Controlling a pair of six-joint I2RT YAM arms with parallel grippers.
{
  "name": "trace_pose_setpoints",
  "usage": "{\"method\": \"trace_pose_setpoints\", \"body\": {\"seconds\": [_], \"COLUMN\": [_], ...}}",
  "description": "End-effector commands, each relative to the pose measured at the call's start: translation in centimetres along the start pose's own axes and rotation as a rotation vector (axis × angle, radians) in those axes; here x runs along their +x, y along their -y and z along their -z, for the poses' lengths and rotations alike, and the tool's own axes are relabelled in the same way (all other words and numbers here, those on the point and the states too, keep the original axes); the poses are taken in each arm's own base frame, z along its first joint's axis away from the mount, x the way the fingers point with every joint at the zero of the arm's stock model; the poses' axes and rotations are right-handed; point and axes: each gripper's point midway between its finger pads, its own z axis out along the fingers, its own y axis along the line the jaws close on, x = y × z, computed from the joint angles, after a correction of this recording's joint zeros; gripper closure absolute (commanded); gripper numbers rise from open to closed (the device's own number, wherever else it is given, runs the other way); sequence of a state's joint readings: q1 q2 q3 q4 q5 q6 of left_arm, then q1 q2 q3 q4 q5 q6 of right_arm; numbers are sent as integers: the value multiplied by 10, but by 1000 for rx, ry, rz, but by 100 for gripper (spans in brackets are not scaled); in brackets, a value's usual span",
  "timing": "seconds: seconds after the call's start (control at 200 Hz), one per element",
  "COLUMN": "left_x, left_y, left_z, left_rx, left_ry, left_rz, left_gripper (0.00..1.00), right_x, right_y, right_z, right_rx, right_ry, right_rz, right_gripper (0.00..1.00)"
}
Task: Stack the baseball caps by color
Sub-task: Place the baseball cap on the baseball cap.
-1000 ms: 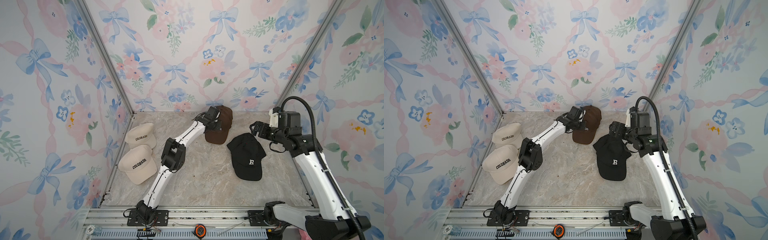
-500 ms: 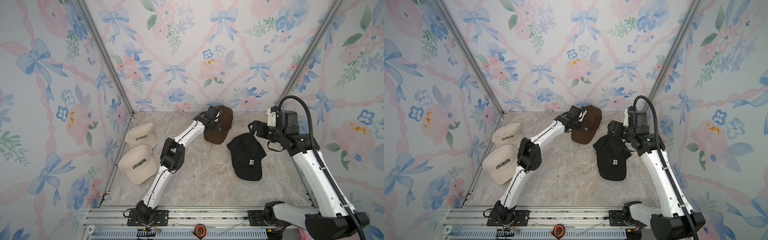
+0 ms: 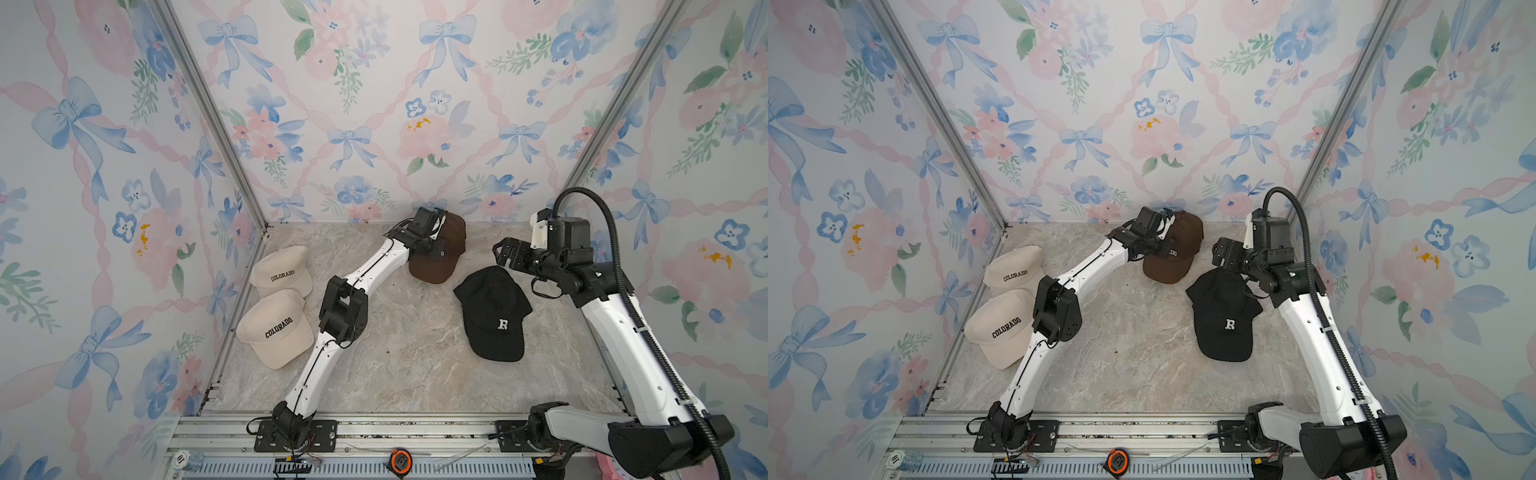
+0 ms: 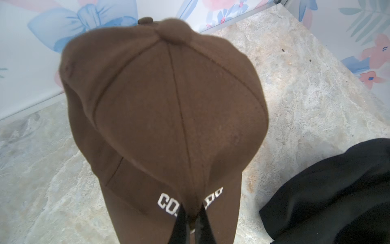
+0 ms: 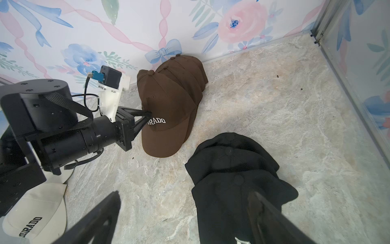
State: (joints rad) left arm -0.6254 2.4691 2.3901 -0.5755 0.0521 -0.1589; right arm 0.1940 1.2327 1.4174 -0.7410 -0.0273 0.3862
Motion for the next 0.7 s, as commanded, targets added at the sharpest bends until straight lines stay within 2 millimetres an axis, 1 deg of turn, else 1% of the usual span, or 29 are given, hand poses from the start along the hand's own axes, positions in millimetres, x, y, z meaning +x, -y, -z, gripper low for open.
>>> {"method": "trace_pose_setpoints", "body": {"seconds": [0.0, 0.07, 0.285, 0.35, 0.395, 0.56, 0.695], "left_x": [-5, -2, 15, 20, 23, 31, 35], "left_y": [-1, -4, -8, -8, -9, -6, -5], "left_z": [-8, -12, -22, -24, -26, -32, -36], "left_rx": [25, 32, 38, 41, 41, 64, 70], "left_ry": [20, 13, -31, -43, -50, -68, -78], "left_rz": [3, 15, 34, 40, 47, 64, 66], "left_gripper": [95, 90, 89, 84, 77, 70, 69], "right_x": [-14, -15, -14, -13, -13, -13, -11], "right_y": [-6, -6, -6, -5, -5, -5, -4], "right_z": [5, 4, 2, 1, 1, 1, 2], "right_rx": [-3, 0, 6, 8, 7, 10, 12], "right_ry": [39, 38, 31, 25, 23, 17, 11], "right_rz": [3, 4, 5, 5, 5, 6, 6], "right_gripper": [4, 4, 4, 4, 4, 4, 4]}}
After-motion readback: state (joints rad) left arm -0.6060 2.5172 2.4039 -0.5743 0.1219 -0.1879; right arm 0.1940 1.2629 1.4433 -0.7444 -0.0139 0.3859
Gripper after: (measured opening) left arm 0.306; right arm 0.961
